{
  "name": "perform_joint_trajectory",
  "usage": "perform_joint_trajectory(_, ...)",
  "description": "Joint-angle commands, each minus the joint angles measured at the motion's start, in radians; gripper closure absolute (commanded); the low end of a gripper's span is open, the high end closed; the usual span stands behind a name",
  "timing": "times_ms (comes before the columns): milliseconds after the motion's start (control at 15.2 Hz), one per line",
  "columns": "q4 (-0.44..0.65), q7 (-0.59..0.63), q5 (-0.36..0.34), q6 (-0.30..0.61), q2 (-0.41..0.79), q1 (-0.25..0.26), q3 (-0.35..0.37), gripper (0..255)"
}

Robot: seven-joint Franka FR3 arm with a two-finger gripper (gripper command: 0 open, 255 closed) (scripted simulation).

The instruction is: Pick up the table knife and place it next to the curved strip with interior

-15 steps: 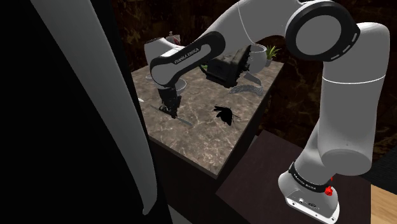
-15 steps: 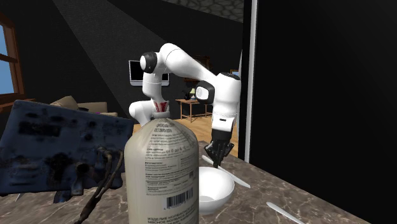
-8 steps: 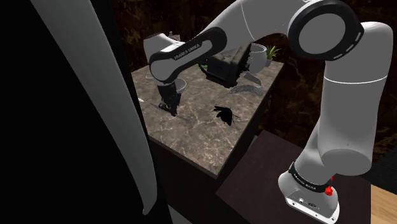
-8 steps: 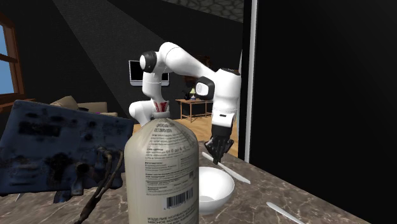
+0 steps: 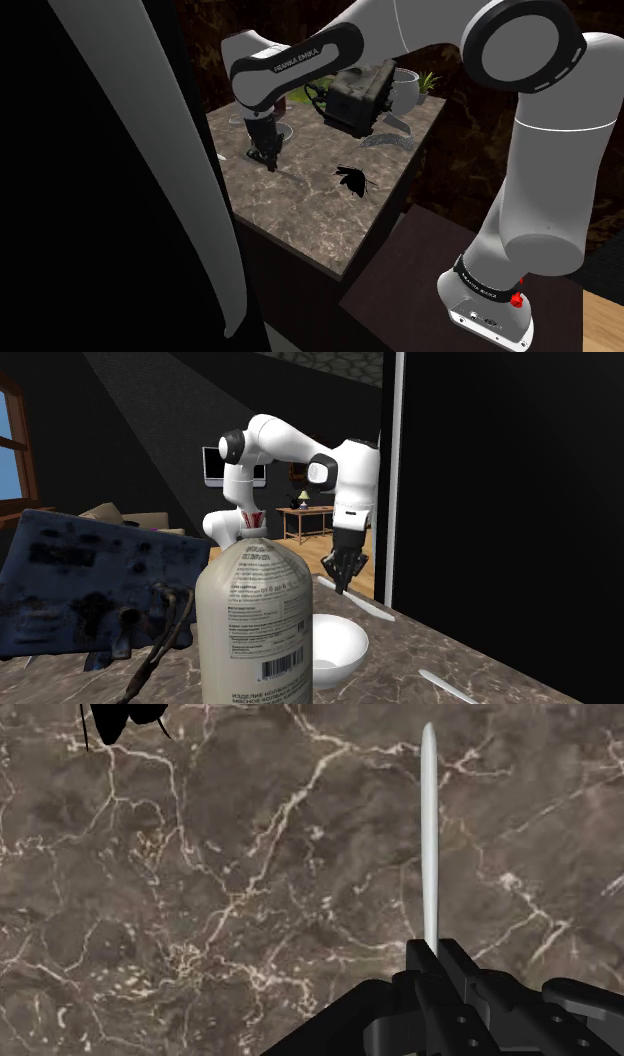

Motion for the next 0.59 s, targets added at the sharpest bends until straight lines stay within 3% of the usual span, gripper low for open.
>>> perform_joint_trajectory(0,0.016,0.0,0.001,-0.026,-0.009,0.0,0.001,255)
perform_joint_trajectory(528,0.093,-0.004,0.005,-0.125,-0.032,0.001,0.002,255)
